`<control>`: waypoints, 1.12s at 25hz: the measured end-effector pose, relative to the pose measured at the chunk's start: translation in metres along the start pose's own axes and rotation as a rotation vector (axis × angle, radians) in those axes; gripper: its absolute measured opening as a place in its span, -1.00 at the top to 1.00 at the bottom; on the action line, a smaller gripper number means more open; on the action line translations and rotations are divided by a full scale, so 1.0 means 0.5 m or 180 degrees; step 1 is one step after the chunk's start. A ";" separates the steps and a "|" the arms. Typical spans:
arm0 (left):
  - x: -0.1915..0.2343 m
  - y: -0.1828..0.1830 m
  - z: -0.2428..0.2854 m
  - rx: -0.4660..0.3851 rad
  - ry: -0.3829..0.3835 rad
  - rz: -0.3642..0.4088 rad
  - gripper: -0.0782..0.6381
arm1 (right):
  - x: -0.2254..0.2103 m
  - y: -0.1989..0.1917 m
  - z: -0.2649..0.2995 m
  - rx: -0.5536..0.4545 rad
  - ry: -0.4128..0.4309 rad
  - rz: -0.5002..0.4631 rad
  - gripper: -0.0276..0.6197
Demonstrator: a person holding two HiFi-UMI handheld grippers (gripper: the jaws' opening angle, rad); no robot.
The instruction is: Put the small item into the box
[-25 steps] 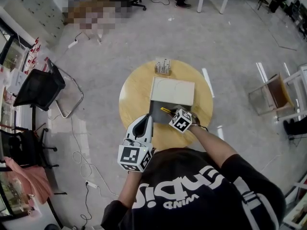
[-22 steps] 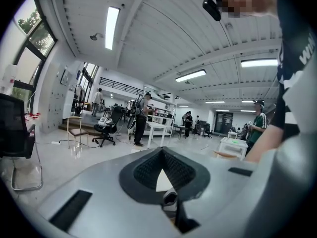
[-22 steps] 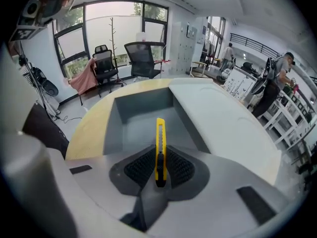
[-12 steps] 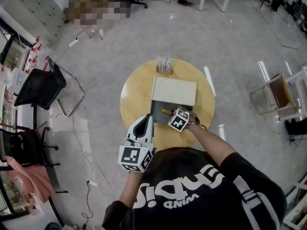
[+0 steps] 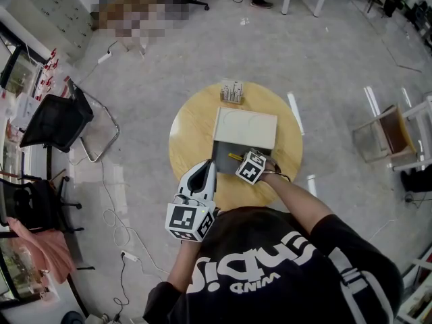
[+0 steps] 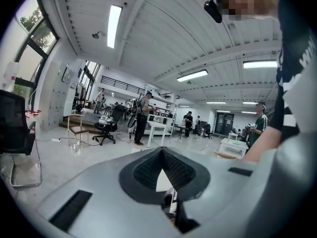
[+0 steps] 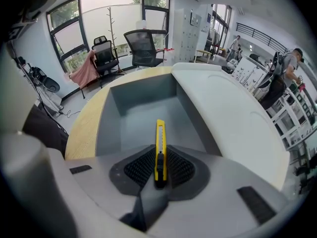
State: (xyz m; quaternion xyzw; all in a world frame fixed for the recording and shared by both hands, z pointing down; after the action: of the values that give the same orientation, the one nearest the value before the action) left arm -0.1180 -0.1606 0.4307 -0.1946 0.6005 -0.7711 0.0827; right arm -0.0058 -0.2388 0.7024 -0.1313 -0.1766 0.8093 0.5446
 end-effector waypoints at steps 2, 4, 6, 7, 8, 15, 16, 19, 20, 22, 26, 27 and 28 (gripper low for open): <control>-0.004 -0.001 0.001 -0.0004 0.0004 -0.0006 0.76 | 0.000 -0.003 -0.002 -0.0002 -0.0026 -0.0021 0.73; -0.008 -0.003 -0.001 -0.0011 0.0023 -0.0009 0.76 | 0.001 -0.009 -0.004 -0.0014 -0.0047 -0.0036 0.70; -0.010 -0.005 -0.003 -0.0016 0.0039 -0.0012 0.76 | 0.001 -0.011 -0.008 -0.0038 -0.0059 -0.0043 0.65; -0.009 -0.005 -0.004 -0.0018 0.0046 -0.0016 0.76 | 0.000 -0.009 -0.011 -0.0052 -0.0065 -0.0045 0.65; -0.007 -0.004 -0.005 -0.0021 0.0053 -0.0021 0.76 | -0.001 -0.006 -0.014 -0.0068 -0.0071 -0.0046 0.65; -0.010 -0.004 -0.007 -0.0034 0.0038 -0.0038 0.76 | -0.007 0.016 -0.069 -0.0289 -0.0151 -0.0037 0.81; -0.011 -0.004 -0.007 -0.0037 0.0030 -0.0042 0.76 | -0.007 0.025 -0.085 -0.0373 -0.0163 -0.0007 0.83; -0.013 -0.003 -0.008 -0.0049 -0.0001 -0.0041 0.76 | -0.008 0.057 -0.140 -0.0683 -0.0220 0.0092 0.85; -0.014 -0.003 -0.007 -0.0054 -0.0013 -0.0038 0.76 | -0.008 0.067 -0.163 -0.0800 -0.0253 0.0115 0.86; -0.016 -0.002 -0.005 -0.0063 -0.0033 -0.0040 0.76 | -0.008 0.084 -0.212 -0.1072 -0.0318 0.0206 0.86; -0.021 0.004 0.000 -0.0096 -0.0066 -0.0038 0.76 | -0.002 0.101 -0.314 -0.1684 -0.0436 0.0506 0.86; -0.020 0.004 0.000 -0.0102 -0.0073 -0.0035 0.76 | 0.001 0.101 -0.339 -0.1819 -0.0490 0.0550 0.86; -0.019 0.004 0.000 -0.0107 -0.0076 -0.0031 0.76 | 0.003 0.099 -0.364 -0.1951 -0.0550 0.0592 0.87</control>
State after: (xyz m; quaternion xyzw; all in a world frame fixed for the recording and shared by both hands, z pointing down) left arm -0.1097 -0.1578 0.4269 -0.2081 0.6115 -0.7589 0.0828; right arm 0.0259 -0.2284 0.5169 -0.2355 -0.4447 0.7729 0.3865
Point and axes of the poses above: the fingertips, and each gripper's own axes: z forward along the fingers, x to its left, y out of its top, the point moved 5 cm from there along -z, backward along the fingers, and after that the axes turned 5 degrees about y, right-handed, at the moved point
